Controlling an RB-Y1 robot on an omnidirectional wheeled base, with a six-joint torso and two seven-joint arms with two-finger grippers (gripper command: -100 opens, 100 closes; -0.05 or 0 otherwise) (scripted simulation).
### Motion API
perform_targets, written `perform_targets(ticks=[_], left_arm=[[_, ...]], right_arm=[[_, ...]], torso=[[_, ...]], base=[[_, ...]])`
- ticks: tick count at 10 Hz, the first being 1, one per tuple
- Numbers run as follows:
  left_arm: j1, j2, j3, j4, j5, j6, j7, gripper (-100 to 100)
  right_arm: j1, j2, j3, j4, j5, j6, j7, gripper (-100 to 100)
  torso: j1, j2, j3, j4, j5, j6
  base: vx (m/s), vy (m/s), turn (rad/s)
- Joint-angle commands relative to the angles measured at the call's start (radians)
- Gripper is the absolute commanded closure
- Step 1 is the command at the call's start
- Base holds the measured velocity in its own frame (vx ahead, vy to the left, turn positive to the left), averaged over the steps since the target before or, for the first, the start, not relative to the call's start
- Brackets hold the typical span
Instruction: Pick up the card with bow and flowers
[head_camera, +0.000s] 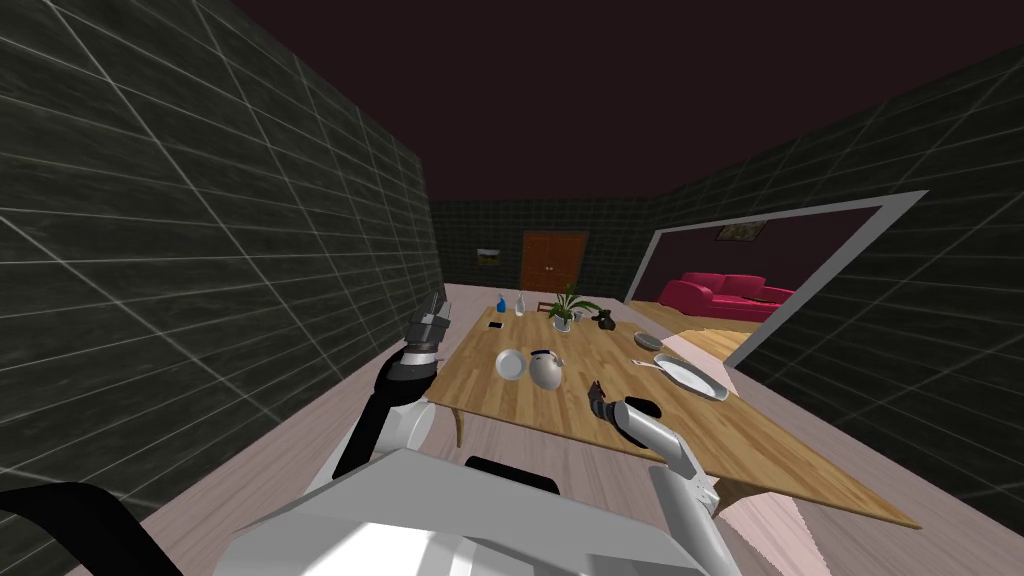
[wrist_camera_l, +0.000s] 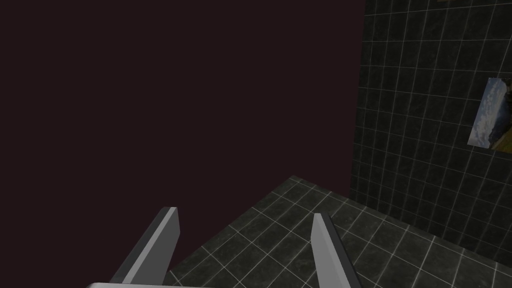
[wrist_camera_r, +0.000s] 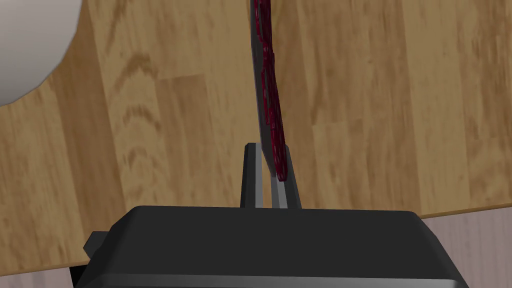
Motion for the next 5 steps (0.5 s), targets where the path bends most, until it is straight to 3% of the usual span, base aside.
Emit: perform_targets(ticks=[1,2,4,5], left_arm=[[0.000,0.000,0.000,0.000,0.000,0.000,0.000,0],[0.000,0.000,0.000,0.000,0.000,0.000,0.000,0],[0.000,0.000,0.000,0.000,0.000,0.000,0.000,0],[0.000,0.000,0.000,0.000,0.000,0.000,0.000,0]], right_arm=[[0.000,0.000,0.000,0.000,0.000,0.000,0.000,0],[-0.002,-0.009,-0.002,-0.022,0.002,0.028,-0.019,100],[-0.001,-0.012,-0.002,-0.028,0.000,0.030,-0.018,100],[-0.001,-0.012,-0.002,-0.031,0.000,0.035,-0.021,0]], torso=[[0.000,0.000,0.000,0.000,0.000,0.000],[0.000,0.000,0.000,0.000,0.000,0.000],[0.002,0.004,0.002,0.001,0.001,0.000],[0.001,0.003,0.001,0.000,0.001,0.000]], base=[[0.000,0.000,0.000],[-0.044,0.010,0.021],[-0.048,0.014,0.014],[-0.005,0.002,-0.001]])
